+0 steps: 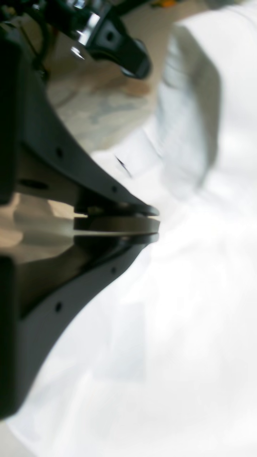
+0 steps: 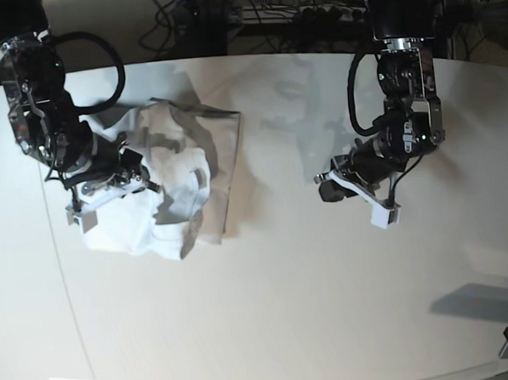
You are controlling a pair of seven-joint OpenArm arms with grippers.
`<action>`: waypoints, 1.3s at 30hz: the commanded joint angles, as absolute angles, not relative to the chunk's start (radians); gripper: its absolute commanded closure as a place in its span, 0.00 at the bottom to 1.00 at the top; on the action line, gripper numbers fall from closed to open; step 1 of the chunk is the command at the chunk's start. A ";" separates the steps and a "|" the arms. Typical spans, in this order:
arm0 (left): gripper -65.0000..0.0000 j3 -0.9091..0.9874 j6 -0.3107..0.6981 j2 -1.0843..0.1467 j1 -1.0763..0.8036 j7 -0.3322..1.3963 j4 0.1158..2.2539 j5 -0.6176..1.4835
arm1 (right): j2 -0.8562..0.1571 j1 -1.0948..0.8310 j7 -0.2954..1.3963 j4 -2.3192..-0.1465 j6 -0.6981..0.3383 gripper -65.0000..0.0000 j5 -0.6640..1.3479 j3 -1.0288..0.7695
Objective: Fold the T-shirt properly
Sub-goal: 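Drag the shirt bundle with the right gripper, spreading it flatter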
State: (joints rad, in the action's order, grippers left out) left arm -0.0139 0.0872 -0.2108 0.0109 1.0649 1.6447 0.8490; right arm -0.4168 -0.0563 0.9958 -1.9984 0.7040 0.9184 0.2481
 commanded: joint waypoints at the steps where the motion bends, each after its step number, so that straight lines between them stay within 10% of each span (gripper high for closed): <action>1: 1.00 -0.012 0.097 -0.220 0.025 1.049 1.662 0.863 | -0.435 -0.047 0.978 -2.015 0.698 1.00 0.911 0.216; 39: 1.00 -0.015 0.097 -0.222 0.022 1.049 1.659 0.858 | -0.286 -0.200 0.938 -2.015 0.698 0.99 0.754 0.444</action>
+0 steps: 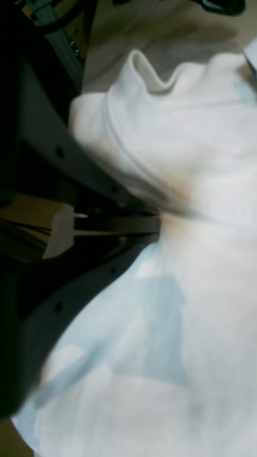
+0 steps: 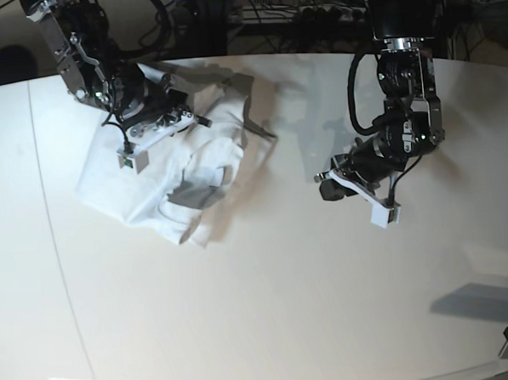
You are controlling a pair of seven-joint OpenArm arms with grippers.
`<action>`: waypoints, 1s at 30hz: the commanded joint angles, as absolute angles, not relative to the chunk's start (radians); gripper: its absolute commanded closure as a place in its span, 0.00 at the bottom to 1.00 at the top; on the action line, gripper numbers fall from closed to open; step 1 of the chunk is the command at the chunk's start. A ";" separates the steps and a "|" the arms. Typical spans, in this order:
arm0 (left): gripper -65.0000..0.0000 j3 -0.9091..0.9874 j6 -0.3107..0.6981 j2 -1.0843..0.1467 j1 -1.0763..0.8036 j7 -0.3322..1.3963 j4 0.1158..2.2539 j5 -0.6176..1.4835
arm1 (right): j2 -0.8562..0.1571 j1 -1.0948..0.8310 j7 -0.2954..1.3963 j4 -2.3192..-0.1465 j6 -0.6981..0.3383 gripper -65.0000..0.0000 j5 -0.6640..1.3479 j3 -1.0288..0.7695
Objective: Fold the T-shirt properly
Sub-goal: 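Drag the shirt bundle with the right gripper, spreading it flatter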
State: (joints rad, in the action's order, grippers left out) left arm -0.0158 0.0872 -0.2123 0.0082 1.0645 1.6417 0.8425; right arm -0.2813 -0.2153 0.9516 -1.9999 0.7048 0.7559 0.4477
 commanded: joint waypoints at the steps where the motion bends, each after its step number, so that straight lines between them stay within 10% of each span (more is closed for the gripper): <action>1: 1.00 -0.013 0.097 -0.223 0.022 1.049 1.659 0.858 | -0.286 -0.191 0.941 -2.014 0.698 0.99 0.754 0.444; 30: 1.00 0.001 0.097 -0.311 -0.091 1.047 1.781 0.857 | -0.166 -0.035 1.053 -1.992 0.698 1.00 0.750 0.450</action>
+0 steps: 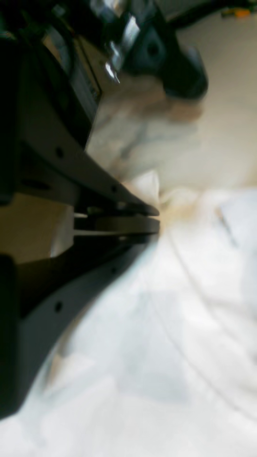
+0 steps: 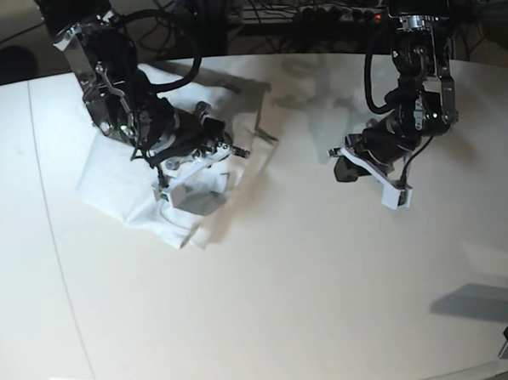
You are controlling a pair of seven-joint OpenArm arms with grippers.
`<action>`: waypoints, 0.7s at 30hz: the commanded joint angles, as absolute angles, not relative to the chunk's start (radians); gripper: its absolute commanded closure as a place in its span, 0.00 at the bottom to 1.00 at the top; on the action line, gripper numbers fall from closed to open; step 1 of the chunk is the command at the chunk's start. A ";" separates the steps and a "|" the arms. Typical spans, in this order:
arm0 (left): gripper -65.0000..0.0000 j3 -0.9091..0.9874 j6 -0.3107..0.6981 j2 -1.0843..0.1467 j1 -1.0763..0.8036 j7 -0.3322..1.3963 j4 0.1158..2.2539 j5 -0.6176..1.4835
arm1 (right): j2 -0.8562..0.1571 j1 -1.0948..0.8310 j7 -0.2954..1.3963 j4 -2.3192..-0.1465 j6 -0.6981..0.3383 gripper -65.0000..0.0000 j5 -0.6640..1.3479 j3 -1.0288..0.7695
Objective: Fold the T-shirt properly
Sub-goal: 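Drag the shirt bundle with the right gripper, spreading it flatter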
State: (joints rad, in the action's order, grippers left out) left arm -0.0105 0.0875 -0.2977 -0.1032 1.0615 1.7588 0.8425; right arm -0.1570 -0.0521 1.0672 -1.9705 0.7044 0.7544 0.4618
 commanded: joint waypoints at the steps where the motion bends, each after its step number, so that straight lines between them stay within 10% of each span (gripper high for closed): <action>1: 1.00 0.022 0.097 -0.311 -0.094 1.047 1.781 0.857 | -0.177 -0.033 1.064 -2.003 0.698 1.00 0.753 0.426; 21: 1.00 0.205 0.102 -0.334 -0.148 1.053 1.788 0.858 | -0.254 0.125 1.162 -1.951 0.698 1.00 0.754 0.205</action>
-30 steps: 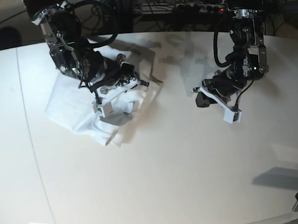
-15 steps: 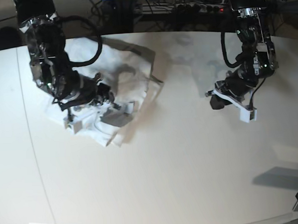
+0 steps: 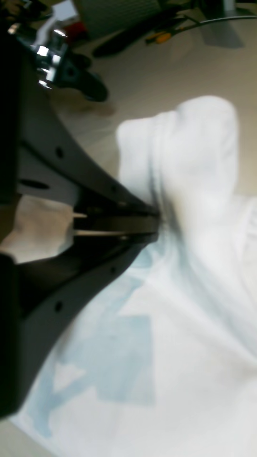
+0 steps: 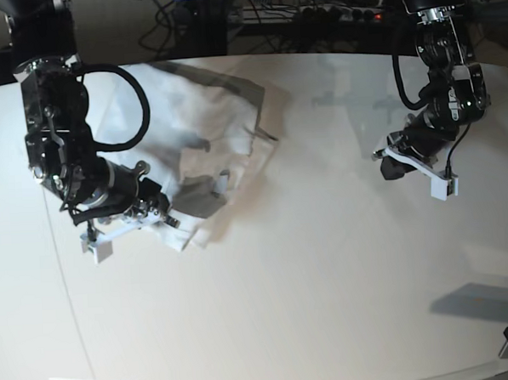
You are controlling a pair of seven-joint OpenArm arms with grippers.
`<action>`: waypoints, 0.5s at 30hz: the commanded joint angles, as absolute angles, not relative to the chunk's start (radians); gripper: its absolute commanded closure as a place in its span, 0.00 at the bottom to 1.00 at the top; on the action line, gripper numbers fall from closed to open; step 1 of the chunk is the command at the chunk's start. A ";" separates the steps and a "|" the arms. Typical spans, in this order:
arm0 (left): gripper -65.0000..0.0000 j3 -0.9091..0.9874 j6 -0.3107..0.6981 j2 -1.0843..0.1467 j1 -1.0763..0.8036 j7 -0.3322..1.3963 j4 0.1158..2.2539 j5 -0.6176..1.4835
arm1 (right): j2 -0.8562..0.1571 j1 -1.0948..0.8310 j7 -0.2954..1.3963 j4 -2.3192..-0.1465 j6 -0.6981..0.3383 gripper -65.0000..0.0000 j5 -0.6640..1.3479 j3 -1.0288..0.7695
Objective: Fold the T-shirt properly
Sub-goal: 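Drag the shirt bundle with the right gripper, spreading it flatter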
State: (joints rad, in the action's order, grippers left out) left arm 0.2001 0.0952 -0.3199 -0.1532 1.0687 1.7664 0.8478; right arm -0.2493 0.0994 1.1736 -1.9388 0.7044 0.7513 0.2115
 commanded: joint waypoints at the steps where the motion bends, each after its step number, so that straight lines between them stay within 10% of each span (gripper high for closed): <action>1: 1.00 0.209 0.102 -0.334 -0.157 1.053 1.788 0.858 | -0.254 0.131 1.162 -1.946 0.698 1.00 0.754 0.206; 15: 1.00 0.213 0.102 -0.334 -0.168 1.052 1.787 0.858 | -0.226 0.223 1.063 -1.758 0.698 1.00 0.750 0.271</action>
State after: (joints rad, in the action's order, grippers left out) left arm 0.2066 0.0986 -0.3206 -0.1749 1.0683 1.7699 0.8452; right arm -0.2264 0.1944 1.0721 -1.7401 0.7044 0.7399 0.2752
